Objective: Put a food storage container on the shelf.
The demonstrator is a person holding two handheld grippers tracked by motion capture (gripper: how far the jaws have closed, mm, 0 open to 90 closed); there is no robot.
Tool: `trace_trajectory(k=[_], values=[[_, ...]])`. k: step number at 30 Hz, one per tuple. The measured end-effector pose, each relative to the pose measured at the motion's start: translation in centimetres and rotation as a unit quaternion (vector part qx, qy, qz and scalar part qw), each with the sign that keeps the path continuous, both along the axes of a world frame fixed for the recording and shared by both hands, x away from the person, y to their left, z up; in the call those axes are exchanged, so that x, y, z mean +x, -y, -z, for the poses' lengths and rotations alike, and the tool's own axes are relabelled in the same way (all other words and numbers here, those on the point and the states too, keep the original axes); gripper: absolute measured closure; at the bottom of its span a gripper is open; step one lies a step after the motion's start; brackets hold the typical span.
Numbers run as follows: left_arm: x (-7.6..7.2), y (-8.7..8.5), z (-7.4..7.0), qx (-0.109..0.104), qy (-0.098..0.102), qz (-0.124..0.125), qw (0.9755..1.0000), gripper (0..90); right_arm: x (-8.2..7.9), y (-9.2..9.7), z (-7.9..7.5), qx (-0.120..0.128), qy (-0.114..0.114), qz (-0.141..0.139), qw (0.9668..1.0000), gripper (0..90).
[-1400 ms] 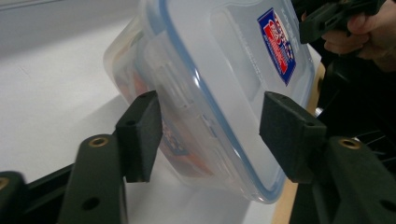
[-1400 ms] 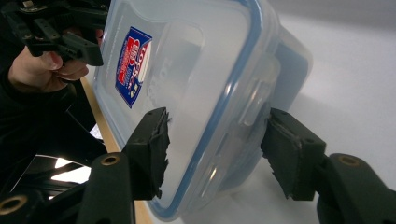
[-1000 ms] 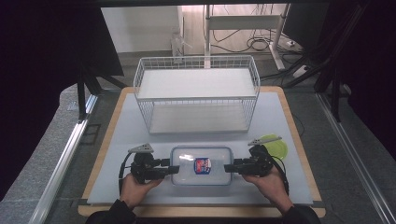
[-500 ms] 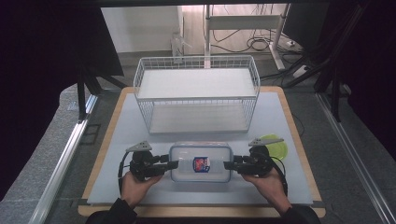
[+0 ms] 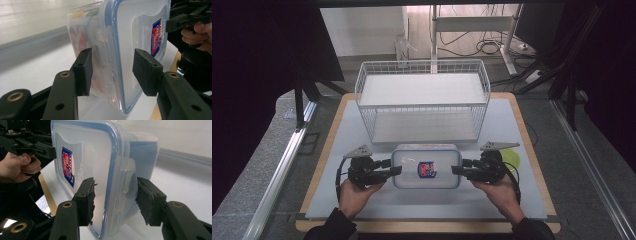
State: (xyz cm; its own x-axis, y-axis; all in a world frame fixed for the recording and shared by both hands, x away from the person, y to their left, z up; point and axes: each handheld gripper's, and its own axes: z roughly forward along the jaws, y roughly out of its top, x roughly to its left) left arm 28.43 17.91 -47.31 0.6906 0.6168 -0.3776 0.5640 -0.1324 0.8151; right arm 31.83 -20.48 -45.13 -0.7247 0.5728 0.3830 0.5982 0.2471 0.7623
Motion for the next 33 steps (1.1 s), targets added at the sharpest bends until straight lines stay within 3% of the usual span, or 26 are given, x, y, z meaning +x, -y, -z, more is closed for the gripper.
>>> trace_trajectory(k=[13,26,33], values=[[0.7,-0.3,-1.8,-0.008,0.014,-0.005,0.9999,51.5,0.9,-0.2,-2.2,0.012,0.021,0.001,0.9997,50.6],[1.9,-0.5,-5.6,-0.001,0.037,-0.009,0.9993,51.6,2.2,-0.4,-5.4,0.023,0.042,0.001,0.9988,50.4],[2.6,-0.6,-6.8,-0.004,0.041,-0.012,0.9991,51.6,3.0,-0.5,-6.6,0.027,0.045,0.002,0.9986,50.4]])
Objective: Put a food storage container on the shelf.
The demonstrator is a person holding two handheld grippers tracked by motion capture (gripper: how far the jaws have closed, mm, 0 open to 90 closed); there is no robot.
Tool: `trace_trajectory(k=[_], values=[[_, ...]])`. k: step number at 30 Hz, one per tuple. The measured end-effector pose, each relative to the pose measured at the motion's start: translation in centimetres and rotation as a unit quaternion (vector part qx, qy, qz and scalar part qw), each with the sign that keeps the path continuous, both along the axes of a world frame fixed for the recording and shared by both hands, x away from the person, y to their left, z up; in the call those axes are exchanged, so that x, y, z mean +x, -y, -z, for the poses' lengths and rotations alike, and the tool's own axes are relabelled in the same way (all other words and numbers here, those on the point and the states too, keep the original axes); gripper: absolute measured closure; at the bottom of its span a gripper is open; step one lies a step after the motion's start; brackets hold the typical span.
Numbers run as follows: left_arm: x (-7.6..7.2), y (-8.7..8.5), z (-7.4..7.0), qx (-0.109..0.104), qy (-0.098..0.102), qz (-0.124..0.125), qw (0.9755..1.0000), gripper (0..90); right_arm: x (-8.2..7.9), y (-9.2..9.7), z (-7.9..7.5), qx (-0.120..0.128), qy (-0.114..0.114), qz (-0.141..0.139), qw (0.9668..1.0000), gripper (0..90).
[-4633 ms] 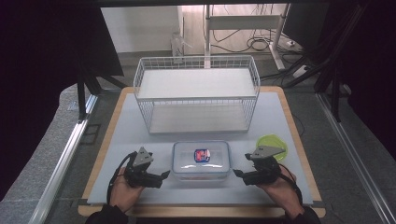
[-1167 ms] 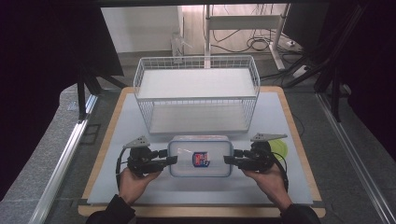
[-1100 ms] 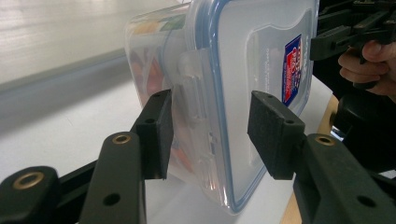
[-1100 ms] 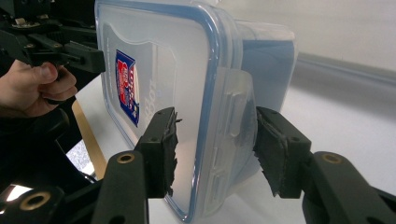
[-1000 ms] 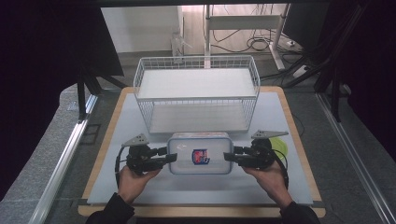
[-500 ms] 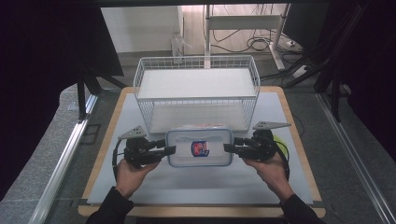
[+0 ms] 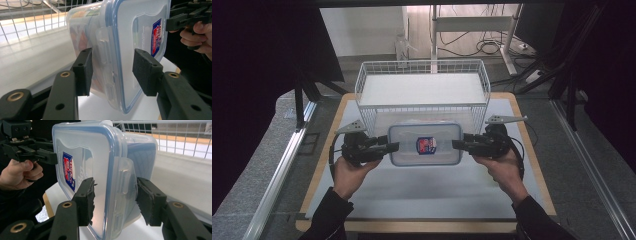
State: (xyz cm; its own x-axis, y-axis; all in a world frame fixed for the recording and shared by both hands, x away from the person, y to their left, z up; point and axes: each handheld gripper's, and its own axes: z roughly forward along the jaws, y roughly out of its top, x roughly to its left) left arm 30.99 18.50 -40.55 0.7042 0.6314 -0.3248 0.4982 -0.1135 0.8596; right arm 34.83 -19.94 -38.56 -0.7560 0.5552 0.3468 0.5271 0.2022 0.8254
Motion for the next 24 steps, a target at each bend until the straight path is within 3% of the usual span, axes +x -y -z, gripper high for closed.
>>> trace_trajectory(k=[14,24], values=[[1.7,-0.9,-3.5,0.001,0.011,-0.014,0.9998,51.6,2.4,-0.9,-3.2,0.018,0.012,0.000,0.9998,49.9],[4.1,-1.6,-6.7,-0.003,0.021,-0.015,0.9997,51.7,4.6,-1.5,-6.0,0.036,0.027,0.007,0.9989,49.8]])
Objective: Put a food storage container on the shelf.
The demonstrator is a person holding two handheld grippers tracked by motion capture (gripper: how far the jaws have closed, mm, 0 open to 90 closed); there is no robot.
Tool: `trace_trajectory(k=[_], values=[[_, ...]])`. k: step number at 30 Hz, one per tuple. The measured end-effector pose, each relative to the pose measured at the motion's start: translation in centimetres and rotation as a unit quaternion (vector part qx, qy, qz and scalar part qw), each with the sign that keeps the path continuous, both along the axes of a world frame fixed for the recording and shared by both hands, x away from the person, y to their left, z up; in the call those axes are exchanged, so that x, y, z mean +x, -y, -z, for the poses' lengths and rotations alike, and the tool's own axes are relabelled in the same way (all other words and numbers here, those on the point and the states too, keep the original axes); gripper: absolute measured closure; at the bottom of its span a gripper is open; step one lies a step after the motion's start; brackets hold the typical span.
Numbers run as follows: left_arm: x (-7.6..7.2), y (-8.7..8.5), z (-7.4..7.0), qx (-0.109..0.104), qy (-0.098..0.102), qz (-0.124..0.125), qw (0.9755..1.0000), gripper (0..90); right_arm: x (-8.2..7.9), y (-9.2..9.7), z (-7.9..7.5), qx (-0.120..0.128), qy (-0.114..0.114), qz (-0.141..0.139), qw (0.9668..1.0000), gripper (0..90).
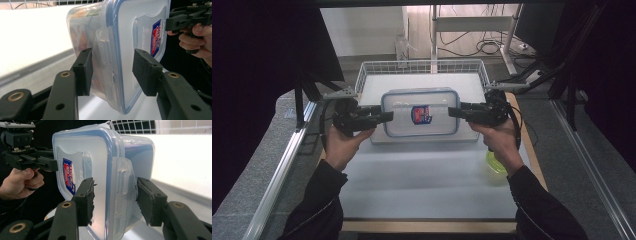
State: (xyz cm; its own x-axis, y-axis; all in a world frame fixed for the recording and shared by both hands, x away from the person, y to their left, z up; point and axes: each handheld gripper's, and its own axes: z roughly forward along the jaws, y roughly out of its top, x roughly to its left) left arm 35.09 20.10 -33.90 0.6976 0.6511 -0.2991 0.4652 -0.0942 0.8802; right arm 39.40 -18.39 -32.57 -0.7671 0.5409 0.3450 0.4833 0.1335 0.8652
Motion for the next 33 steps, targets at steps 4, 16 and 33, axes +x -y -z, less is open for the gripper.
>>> trace_trajectory(k=[4,16,33], values=[[0.8,-0.1,-0.5,-0.002,-0.001,0.000,1.0000,51.8,0.7,-0.1,-0.7,0.001,0.000,0.003,1.0000,49.7],[4.5,-0.4,-3.1,-0.002,-0.007,-0.004,1.0000,51.8,4.4,-0.5,-2.8,0.013,-0.003,0.011,0.9999,49.2],[7.7,-0.6,-2.5,-0.017,-0.020,-0.017,0.9995,51.2,7.7,-0.9,-2.6,0.013,-0.019,0.022,0.9995,48.8]])
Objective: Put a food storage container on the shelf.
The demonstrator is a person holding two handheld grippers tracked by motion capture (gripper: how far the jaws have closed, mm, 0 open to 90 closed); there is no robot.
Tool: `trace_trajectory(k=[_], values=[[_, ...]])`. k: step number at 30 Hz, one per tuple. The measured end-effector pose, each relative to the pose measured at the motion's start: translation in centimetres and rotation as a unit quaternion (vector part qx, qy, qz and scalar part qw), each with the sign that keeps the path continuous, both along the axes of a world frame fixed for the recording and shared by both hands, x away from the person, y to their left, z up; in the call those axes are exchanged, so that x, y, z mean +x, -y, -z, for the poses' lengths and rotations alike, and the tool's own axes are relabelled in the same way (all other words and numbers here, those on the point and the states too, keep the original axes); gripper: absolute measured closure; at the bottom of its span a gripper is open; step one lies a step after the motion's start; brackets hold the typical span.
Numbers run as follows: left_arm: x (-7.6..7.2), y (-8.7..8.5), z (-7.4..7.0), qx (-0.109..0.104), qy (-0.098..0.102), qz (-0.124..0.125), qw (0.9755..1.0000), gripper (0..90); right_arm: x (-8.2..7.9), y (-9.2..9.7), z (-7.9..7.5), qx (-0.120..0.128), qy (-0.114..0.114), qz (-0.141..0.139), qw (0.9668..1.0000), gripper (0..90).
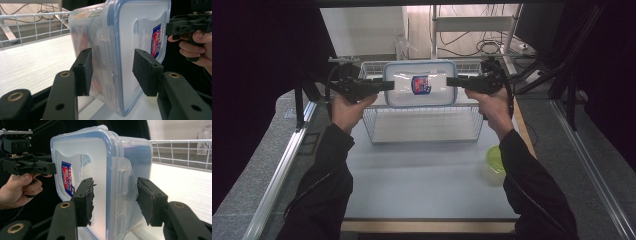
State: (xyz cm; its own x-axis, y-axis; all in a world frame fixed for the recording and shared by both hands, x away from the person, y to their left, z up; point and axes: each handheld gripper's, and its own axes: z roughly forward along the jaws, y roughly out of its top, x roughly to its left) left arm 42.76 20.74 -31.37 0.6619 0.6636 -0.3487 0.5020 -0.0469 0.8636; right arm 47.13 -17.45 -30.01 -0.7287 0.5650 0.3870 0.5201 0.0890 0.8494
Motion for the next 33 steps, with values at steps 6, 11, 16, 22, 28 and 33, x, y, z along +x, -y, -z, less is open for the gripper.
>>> trace_trajectory(k=[6,11,16,22,28,33], values=[[0.2,0.0,0.2,-0.004,0.000,0.002,1.0000,51.2,0.2,0.1,0.2,-0.002,0.003,0.000,1.0000,48.6],[0.3,0.0,0.5,-0.006,0.014,0.001,0.9999,50.0,0.2,-0.1,0.0,-0.020,0.014,0.003,0.9997,47.4],[0.3,0.1,0.9,-0.007,0.028,-0.003,0.9996,48.7,0.1,-0.3,0.2,-0.033,0.025,0.004,0.9991,44.6],[0.1,0.5,1.0,0.044,0.041,-0.011,0.9981,45.8,0.1,-0.4,0.0,-0.041,0.028,0.007,0.9988,44.3],[0.3,0.8,1.9,0.060,0.038,-0.012,0.9974,45.9,0.4,-0.3,0.3,-0.045,0.024,0.019,0.9985,41.3],[0.3,1.0,1.8,0.065,0.039,-0.014,0.9970,46.1,0.7,-0.5,0.1,-0.053,0.025,0.026,0.9980,40.6]])
